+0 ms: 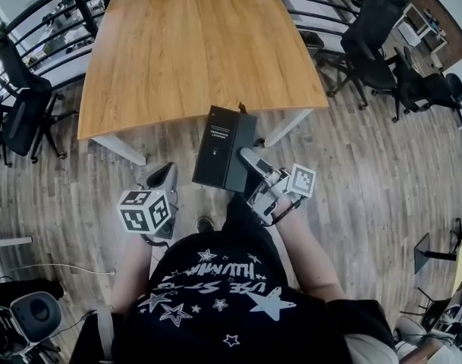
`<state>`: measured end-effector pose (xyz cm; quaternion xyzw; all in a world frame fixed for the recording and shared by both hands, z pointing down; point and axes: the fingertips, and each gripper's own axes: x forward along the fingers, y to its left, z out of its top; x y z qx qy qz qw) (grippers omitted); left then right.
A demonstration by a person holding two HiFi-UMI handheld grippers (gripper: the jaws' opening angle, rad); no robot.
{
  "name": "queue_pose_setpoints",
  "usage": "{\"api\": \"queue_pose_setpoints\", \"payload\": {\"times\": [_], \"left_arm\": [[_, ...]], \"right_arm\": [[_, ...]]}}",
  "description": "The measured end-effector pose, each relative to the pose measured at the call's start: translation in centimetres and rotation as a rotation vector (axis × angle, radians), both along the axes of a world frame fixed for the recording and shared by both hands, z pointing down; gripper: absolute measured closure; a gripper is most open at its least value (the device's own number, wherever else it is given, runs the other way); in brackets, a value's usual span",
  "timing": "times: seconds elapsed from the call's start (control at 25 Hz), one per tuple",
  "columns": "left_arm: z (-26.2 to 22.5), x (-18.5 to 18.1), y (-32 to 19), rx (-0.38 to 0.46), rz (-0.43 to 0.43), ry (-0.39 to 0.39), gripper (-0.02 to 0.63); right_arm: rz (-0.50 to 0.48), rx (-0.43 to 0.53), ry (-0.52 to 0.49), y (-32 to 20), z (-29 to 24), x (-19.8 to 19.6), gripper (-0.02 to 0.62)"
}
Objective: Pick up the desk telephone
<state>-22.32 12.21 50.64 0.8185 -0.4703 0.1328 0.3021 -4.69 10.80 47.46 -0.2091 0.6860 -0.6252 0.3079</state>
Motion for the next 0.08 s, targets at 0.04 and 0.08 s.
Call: {"api": "queue_pose_setpoints", "payload": {"times": [0.04,0.08], "left_arm": [[0.04,-0.03,0.10,0.000,0.001,-0.001,0.606],[0.08,-0.07,0.20,-0.001,0.002,-0.001,0.606]], "right_arm": [[0.001,-0.003,0.002,0.10,0.14,-0.04,0.425],[0.002,-0.006,0.004,0.20,0.28,-0.08,0.425]]}}
